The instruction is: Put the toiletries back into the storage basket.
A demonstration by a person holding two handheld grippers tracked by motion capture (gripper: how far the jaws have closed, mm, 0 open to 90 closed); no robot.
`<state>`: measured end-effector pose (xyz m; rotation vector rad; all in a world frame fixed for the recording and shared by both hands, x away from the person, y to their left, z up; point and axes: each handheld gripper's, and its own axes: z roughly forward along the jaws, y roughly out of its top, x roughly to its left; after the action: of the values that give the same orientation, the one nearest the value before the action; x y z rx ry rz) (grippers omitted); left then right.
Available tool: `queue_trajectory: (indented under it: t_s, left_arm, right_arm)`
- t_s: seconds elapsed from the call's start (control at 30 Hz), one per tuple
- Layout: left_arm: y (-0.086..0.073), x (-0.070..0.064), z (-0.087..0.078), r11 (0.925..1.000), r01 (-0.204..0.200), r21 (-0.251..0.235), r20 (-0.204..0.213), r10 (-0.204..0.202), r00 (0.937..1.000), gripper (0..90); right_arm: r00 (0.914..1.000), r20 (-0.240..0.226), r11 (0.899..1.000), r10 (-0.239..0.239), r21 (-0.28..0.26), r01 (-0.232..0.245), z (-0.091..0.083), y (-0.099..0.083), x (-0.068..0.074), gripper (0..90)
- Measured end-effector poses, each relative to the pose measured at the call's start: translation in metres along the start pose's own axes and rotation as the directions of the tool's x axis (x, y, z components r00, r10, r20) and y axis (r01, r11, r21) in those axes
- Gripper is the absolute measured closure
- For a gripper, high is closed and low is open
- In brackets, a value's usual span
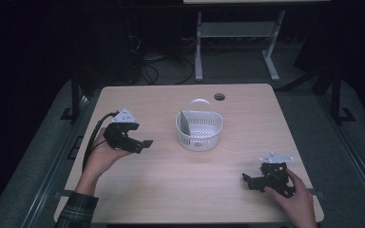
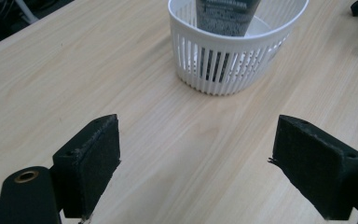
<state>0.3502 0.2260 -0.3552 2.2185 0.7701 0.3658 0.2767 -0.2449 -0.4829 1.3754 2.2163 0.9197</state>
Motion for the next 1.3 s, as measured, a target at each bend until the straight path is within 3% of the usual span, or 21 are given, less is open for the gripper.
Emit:
queue_trajectory:
  t_s: [0.6,0.9,1.3]
  left_arm:
    - [-0.064,-0.008,-0.008,0.9983,0.058,0.011,-0.031,-0.058,0.9979,14.0]
    - [-0.090,-0.009,-0.013,0.9985,0.054,0.014,-0.063,-0.053,0.9966,14.0]
    - [-0.125,-0.013,-0.007,0.9953,0.090,0.036,-0.090,-0.086,0.9922,14.0]
  right_arm:
    - [1.0000,0.001,1.000,0.001,0.000,-0.001,0.000,0.000,0.000,0.0]
    - [1.0000,0.001,1.000,0.001,0.000,-0.001,0.000,0.000,0.000,0.0]
    - [1.0000,0.001,1.000,0.001,0.000,-0.001,0.000,0.000,0.000,0.0]
